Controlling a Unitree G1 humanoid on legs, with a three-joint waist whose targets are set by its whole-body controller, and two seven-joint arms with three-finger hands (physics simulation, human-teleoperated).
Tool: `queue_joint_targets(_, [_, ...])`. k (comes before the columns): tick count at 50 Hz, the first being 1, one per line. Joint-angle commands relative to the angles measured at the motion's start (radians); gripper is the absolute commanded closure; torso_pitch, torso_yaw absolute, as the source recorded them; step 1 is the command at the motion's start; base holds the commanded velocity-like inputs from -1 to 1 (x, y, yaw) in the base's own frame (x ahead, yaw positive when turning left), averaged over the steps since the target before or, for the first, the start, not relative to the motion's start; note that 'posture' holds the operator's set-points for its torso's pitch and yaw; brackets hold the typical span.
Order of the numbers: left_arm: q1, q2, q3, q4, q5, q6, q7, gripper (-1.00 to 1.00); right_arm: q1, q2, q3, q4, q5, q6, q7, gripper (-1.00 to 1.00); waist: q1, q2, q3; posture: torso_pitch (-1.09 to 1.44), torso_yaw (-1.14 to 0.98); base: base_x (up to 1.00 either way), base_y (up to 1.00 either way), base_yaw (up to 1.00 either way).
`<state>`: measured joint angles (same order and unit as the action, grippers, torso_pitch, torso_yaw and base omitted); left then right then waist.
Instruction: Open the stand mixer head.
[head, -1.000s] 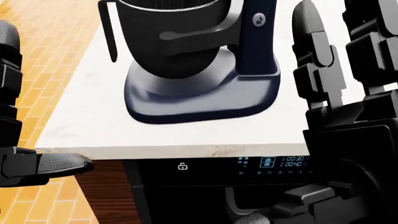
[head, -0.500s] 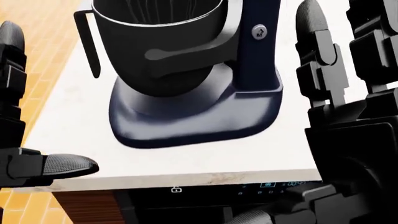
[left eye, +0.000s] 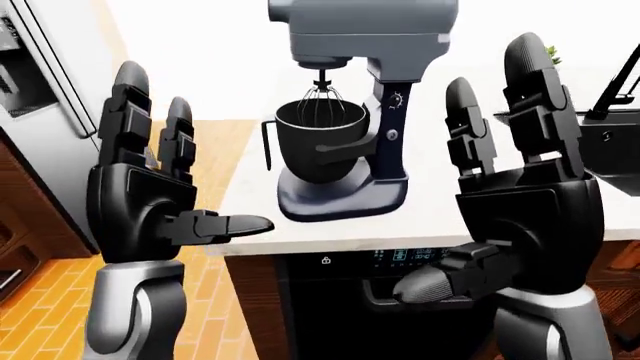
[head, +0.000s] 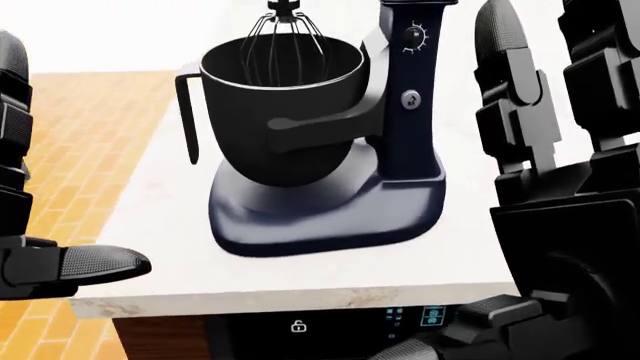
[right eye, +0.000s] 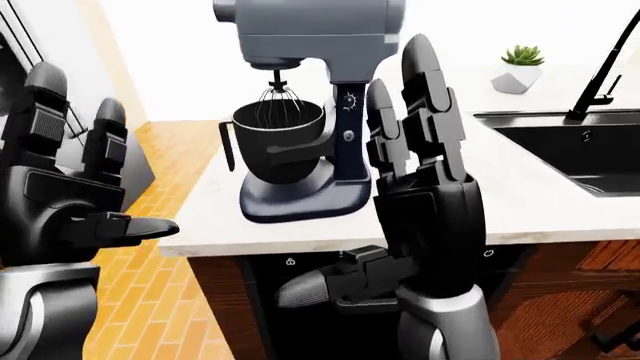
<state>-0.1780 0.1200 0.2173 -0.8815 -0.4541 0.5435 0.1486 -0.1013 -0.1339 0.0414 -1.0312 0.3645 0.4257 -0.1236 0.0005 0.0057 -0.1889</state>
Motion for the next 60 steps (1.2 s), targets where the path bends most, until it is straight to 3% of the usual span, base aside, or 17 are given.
queue_joint_targets(1, [-0.019, 0.006, 0.004, -0.015, -0.004, -0.030, 0.002, -1.00, -0.017, -0.006, -0.006, -0.016, 0.017, -0.011, -0.012, -1.00, 0.001, 0.002, -0.004, -0.25, 0.00, 0.00, 0.00, 0.00])
queue_joint_targets(6, [-0.020, 0.010, 0.007, -0.020, -0.014, -0.031, 0.009, -1.00, -0.067, 0.003, -0.092, -0.016, 0.235, 0.107, -0.131, -1.00, 0.004, 0.001, -0.019, -0.25, 0.00, 0.00, 0.00, 0.00])
queue_joint_targets(11, [-0.017, 0.009, 0.003, -0.024, -0.013, -0.031, 0.006, -1.00, -0.084, -0.055, -0.087, -0.016, 0.426, 0.110, -0.231, -1.00, 0.007, -0.002, -0.020, -0.25, 0.00, 0.00, 0.00, 0.00])
queue_joint_targets(16, [-0.019, 0.011, 0.005, -0.021, -0.015, -0.033, 0.008, -1.00, -0.136, -0.002, -0.173, 0.002, 0.584, 0.215, -0.319, -1.00, 0.008, -0.003, -0.018, -0.25, 0.00, 0.00, 0.00, 0.00])
queue_joint_targets(25, [-0.019, 0.011, 0.005, -0.016, -0.013, -0.038, 0.007, -1.00, -0.112, 0.013, -0.157, 0.017, 0.543, 0.218, -0.279, -1.00, 0.013, -0.004, -0.020, -0.25, 0.00, 0.00, 0.00, 0.00])
queue_joint_targets(43, [-0.014, 0.009, 0.004, -0.020, -0.007, -0.037, 0.006, -1.00, -0.122, 0.014, -0.163, 0.066, 0.587, 0.241, -0.321, -1.00, 0.012, -0.004, -0.035, -0.25, 0.00, 0.00, 0.00, 0.00])
queue_joint_targets(60, [-0.015, 0.008, 0.003, -0.017, -0.002, -0.037, 0.005, -1.00, -0.076, 0.037, -0.163, 0.079, 0.526, 0.242, -0.271, -1.00, 0.007, -0.001, -0.035, -0.25, 0.00, 0.00, 0.00, 0.00])
